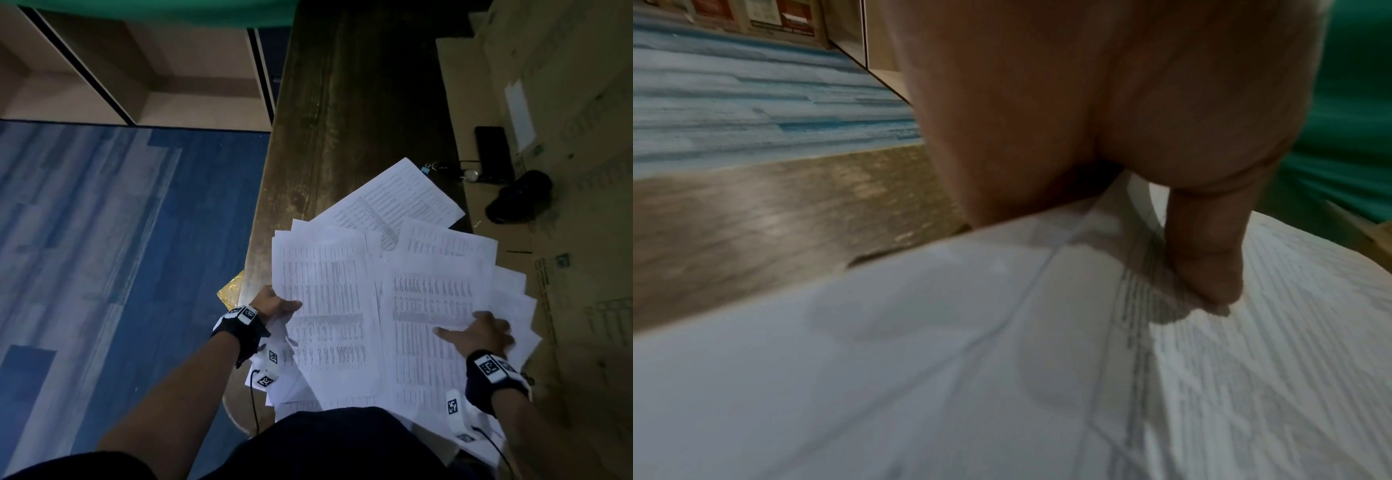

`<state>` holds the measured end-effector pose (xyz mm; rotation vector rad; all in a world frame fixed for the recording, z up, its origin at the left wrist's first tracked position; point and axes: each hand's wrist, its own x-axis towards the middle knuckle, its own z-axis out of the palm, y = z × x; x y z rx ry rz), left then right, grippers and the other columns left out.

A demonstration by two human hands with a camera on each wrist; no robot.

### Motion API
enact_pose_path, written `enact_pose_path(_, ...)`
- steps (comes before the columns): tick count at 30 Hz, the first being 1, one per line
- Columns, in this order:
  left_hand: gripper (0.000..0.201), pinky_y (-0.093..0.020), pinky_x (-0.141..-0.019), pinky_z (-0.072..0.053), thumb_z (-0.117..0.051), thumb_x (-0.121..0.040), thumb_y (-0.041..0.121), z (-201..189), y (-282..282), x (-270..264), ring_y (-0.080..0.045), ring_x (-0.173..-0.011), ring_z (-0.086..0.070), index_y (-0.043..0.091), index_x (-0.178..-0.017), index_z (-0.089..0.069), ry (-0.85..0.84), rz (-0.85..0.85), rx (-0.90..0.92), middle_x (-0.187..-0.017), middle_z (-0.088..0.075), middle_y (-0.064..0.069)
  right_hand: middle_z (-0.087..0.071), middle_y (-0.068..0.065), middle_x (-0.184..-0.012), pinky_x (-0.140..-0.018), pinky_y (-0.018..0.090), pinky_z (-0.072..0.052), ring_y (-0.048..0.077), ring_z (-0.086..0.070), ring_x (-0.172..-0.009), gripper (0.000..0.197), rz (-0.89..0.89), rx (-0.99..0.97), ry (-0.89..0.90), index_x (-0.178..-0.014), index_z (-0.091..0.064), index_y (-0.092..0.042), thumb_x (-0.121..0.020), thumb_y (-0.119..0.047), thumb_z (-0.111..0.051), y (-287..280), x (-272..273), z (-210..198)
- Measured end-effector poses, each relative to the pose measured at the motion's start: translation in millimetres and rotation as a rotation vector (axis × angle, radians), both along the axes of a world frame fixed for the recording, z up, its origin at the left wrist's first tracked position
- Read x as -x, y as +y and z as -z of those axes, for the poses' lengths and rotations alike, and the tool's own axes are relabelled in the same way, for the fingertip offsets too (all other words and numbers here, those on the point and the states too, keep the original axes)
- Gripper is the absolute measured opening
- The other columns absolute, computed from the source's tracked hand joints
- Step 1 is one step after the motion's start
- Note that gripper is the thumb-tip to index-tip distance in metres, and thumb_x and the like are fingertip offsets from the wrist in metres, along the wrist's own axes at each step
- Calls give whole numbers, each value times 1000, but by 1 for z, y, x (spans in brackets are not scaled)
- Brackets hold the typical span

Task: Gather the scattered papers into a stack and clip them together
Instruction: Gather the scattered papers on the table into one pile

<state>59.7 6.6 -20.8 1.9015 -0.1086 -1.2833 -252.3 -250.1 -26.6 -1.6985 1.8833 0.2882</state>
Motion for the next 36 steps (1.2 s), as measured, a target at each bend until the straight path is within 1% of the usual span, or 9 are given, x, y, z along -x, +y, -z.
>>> enact_pose_path(3,21,-21,-45,-48,-69,-86,4,-1,5,-3,-16,-46,-58,5,-66,-64,-108,-54,-43,-52,-62,-3,-14,23,-152,-107,65,-28,45,-15,-139,111,34,7,42,-140,-29,-12,-53,-36,-93,-3,-1,-6)
enact_pose_path(6,9,-23,-57,-55,-74,-84,12,5,15,-8,-21,-63,-70,3,-83,-71,-248,-47,-84,-70,-72,-5,-24,25,-147,-105,63,-33,46,-25,-136,120,25,43,42,-142,-29,-9,-46,-39,-95,-8,9,-3)
enact_pose_path(8,17,-25,-60,-55,-76,-83,10,8,19,-10,-24,-60,-69,3,-71,-67,-260,6,-115,-64,-69,-7,-27,25,-145,-104,64,-34,47,-29,-134,122,32,62,47,-141,-30,-10,-43,-41,-95,-9,13,-1)
enact_pose_path(11,20,-21,-53,-51,-77,-83,10,3,17,-8,-18,-56,-65,6,-70,-63,-257,43,-135,-62,-66,-3,-17,19,-154,-107,67,-27,45,-17,-141,126,84,61,104,-145,-24,-16,-44,-48,-93,-8,17,-5)
enact_pose_path(17,17,-37,-64,-61,-79,-80,13,6,15,-9,-32,-70,-72,1,-85,-68,-234,-34,-170,-73,-73,-11,-9,16,-159,-107,70,-20,43,-11,-144,132,72,12,151,-152,-7,-19,-53,-60,-84,-2,22,-5)
enact_pose_path(24,27,-28,-65,-56,-80,-81,17,5,15,-4,-25,-70,-70,-2,-96,-68,-261,-62,-233,-82,-73,-10,-45,24,-137,-96,66,-41,46,-47,-123,111,173,92,27,-138,-34,-10,-49,-44,-92,-9,33,0)
enact_pose_path(29,33,-40,-76,-61,-80,-80,19,6,13,-5,-33,-83,-73,-3,-100,-68,-246,-47,-239,-94,-75,-17,-68,22,-114,-85,51,-55,40,-65,-99,47,254,58,-125,-115,-62,-3,-77,-24,-78,-5,46,-3)
enact_pose_path(32,37,-46,-82,-62,-81,-78,23,8,15,-7,-35,-86,-73,-2,-101,-66,-240,-44,-247,-95,-75,-17,-65,27,-115,-80,44,-54,41,-64,-94,41,350,72,-133,-112,-63,7,-83,-20,-74,-4,55,-2)
enact_pose_path(36,42,-52,-79,-62,-82,-74,27,13,18,-10,-36,-82,-74,-2,-99,-66,-224,-39,-246,-92,-76,-19,-59,18,-130,-85,51,-54,38,-59,-109,72,222,47,-100,-102,-70,-5,-64,-66,-66,-12,72,28)
